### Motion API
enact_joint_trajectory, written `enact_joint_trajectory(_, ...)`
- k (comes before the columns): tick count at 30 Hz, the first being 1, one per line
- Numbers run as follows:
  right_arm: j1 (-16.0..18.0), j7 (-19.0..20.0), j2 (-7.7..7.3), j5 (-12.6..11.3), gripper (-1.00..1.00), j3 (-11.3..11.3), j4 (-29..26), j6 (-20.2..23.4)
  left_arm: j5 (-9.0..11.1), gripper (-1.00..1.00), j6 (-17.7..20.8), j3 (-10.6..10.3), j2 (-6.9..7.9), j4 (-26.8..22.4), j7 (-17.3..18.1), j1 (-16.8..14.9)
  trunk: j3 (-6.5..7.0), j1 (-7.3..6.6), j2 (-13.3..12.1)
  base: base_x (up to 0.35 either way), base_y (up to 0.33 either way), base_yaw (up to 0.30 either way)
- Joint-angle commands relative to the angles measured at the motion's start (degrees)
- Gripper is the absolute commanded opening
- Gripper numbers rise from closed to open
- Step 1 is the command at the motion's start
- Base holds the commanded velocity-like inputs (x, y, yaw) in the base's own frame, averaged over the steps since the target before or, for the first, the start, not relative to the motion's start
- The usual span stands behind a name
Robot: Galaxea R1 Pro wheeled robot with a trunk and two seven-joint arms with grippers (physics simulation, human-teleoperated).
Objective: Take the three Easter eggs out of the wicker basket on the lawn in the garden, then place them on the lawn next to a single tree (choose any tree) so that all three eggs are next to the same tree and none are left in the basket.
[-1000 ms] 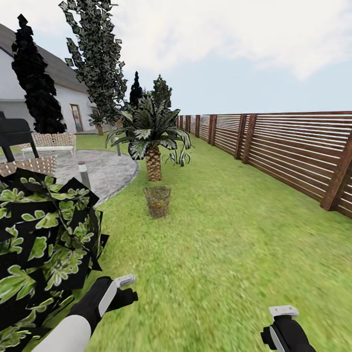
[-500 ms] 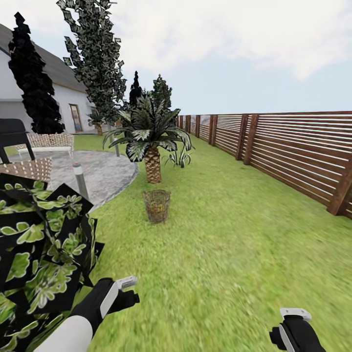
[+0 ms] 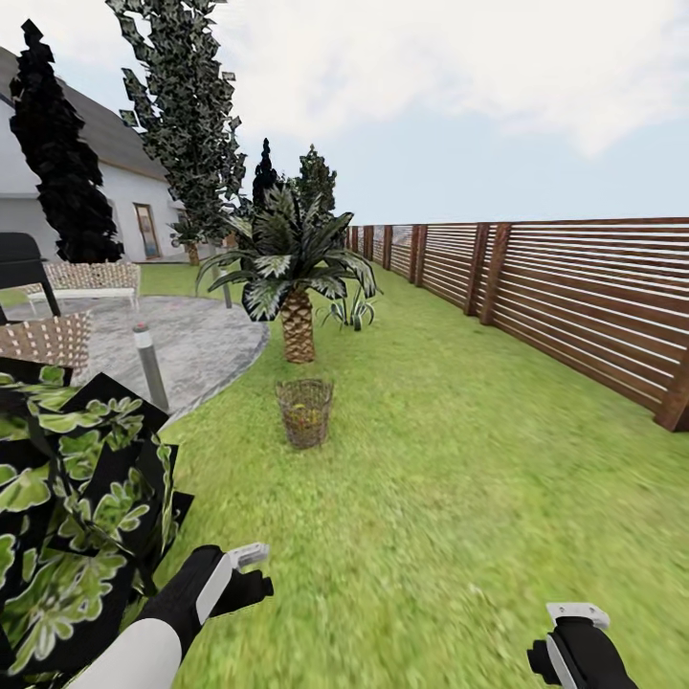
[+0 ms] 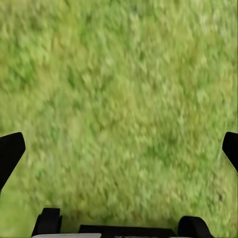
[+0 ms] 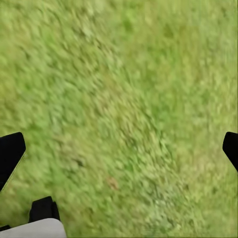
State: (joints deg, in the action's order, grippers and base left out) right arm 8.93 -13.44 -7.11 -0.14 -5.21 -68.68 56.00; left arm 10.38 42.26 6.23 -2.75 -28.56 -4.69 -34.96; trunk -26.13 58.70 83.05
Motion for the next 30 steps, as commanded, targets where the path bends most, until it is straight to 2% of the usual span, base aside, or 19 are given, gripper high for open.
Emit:
enact_joint_trajectory(1,0.04,-0.10,-0.01,-0.03,1.00,0.02,-0.05,0.27,0.60,1.00,0.28,0.27,-0.06,-0.09,-0.49,-0.02,-0.07,0.03,0.03,0.324,0.000,0.000)
enact_joint_trajectory(17,0.02,-0.10,-0.06,-0.07,1.00,-0.07,-0.01,0.25,0.26,1.00,0.35,0.36,0.51,-0.31,-0.61,-0.02,-0.07,0.03,0.03,0.324,0.000,-0.016)
enact_joint_trajectory(19,0.03,-0.10,-0.08,-0.05,1.00,-0.16,-0.03,0.25,0.21,1.00,0.38,0.47,1.94,-0.78,-0.84,-0.02,-0.07,0.03,0.03,0.328,0.000,-0.009)
enact_joint_trajectory(23,0.03,-0.10,-0.09,-0.04,1.00,-0.10,0.02,0.25,0.24,1.00,0.58,0.35,7.48,-0.62,-0.57,-0.02,-0.07,0.03,0.03,0.329,0.000,-0.002)
enact_joint_trajectory(26,0.04,-0.10,-0.10,-0.03,1.00,-0.07,-0.03,0.25,0.27,1.00,0.62,0.42,10.36,-0.45,-0.20,-0.02,-0.07,0.03,0.03,0.329,0.000,0.000)
enact_joint_trajectory(30,0.04,-0.10,0.12,-0.03,1.00,0.06,0.02,0.25,0.17,1.00,0.59,0.40,12.99,-0.23,1.82,-0.02,-0.07,0.03,0.03,0.329,0.000,0.000)
